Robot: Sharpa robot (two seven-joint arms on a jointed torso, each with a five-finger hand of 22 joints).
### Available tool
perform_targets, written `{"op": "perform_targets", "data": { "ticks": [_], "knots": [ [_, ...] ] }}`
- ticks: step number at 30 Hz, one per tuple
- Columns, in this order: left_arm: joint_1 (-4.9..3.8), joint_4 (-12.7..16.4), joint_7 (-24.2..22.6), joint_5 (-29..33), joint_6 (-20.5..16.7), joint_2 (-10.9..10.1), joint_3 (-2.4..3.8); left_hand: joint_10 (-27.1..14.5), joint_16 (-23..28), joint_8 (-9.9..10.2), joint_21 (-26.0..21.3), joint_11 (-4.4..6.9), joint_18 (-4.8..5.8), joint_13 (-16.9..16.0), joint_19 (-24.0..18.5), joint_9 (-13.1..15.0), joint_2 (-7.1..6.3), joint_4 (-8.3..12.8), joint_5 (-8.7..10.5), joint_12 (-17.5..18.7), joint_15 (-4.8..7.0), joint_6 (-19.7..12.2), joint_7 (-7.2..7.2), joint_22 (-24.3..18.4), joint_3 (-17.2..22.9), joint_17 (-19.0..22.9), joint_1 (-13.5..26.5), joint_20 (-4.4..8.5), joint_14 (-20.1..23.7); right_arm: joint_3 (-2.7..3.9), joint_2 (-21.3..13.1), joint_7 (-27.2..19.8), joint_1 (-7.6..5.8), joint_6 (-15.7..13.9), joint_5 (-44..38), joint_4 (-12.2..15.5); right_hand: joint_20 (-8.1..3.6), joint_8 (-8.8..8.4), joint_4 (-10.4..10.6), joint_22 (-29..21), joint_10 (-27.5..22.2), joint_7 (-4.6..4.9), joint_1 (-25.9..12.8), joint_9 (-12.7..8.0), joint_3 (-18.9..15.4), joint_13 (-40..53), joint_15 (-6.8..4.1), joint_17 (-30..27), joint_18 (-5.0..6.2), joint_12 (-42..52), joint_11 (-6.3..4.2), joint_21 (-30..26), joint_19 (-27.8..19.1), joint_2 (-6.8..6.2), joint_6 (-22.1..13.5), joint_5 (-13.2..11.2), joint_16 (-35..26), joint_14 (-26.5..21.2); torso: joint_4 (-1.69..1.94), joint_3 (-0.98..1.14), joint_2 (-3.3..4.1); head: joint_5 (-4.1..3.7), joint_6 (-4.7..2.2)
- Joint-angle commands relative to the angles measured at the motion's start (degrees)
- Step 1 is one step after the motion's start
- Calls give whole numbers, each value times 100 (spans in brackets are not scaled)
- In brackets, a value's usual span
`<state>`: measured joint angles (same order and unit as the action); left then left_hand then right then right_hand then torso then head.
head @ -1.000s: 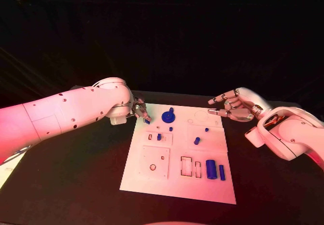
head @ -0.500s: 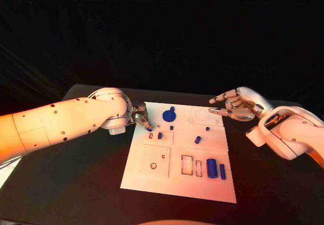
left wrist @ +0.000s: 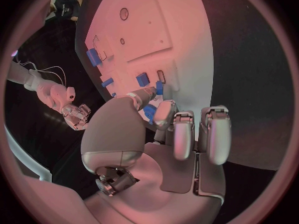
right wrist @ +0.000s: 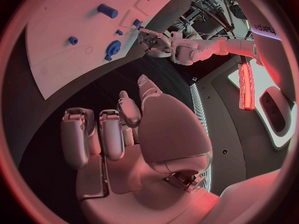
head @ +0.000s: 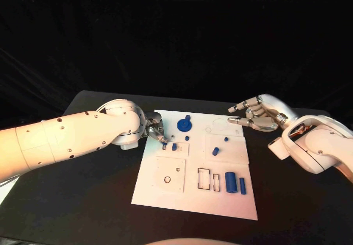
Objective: Assemble the parts on the task board
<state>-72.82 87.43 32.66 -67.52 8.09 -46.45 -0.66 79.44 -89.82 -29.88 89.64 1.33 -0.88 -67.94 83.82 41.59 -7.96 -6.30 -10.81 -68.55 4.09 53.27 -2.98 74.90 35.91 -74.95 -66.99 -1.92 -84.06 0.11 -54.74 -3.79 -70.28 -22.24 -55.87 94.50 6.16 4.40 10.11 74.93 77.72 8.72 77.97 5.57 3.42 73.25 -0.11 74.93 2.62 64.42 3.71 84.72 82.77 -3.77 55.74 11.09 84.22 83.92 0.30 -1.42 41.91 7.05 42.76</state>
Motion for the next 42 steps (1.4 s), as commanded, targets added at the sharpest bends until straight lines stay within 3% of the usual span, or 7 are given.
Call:
{"op": "perform_targets", "data": {
  "ticks": [1, 22, 42],
  "knots": [
    [23, 12, -74, -135, 10, 10, -1, 34, -18, -22, 36, -6, 88, -8, 618, 1, -39, 720, -34, -30, 24, 46, 5, 1510, 755, -1505, -14, 37, -594, 0, 4, -22, 5, 69, -59, 3, -13, -17, -3, 607, -3, -8, 47, 7, -16, 3, -33, 619, -26, 24, -6, -20, -34, 27, 46, 18, -20, 403, 1, 4, 2, -3, 10],
    [60, 103, 68, -152, 393, -66, -6, 36, -18, -20, 36, -5, 88, -4, 618, -2, -43, 722, -42, -26, 25, 53, 5, 1510, 757, -1505, -16, 39, -594, 0, -7, -21, 7, 79, -55, 3, -13, -17, -3, 607, -3, -8, 47, 7, -16, 3, -33, 619, -26, 24, -6, -20, -34, 27, 46, 18, -20, 403, 7, 0, -4, -14, 43],
    [78, 95, 127, -130, 492, -66, -37, 41, -18, -16, 36, -6, 88, -3, 618, -7, -44, 716, -51, -25, 25, 65, 5, 1510, 758, -1505, -9, 40, -594, 0, -7, -22, 8, 88, -54, 10, -13, -17, -3, 607, -3, -8, 47, 7, -16, 3, -33, 619, -26, 24, -6, -20, -34, 27, 46, 18, -20, 403, -1, 5, 1, 0, 74]
  ]
}}
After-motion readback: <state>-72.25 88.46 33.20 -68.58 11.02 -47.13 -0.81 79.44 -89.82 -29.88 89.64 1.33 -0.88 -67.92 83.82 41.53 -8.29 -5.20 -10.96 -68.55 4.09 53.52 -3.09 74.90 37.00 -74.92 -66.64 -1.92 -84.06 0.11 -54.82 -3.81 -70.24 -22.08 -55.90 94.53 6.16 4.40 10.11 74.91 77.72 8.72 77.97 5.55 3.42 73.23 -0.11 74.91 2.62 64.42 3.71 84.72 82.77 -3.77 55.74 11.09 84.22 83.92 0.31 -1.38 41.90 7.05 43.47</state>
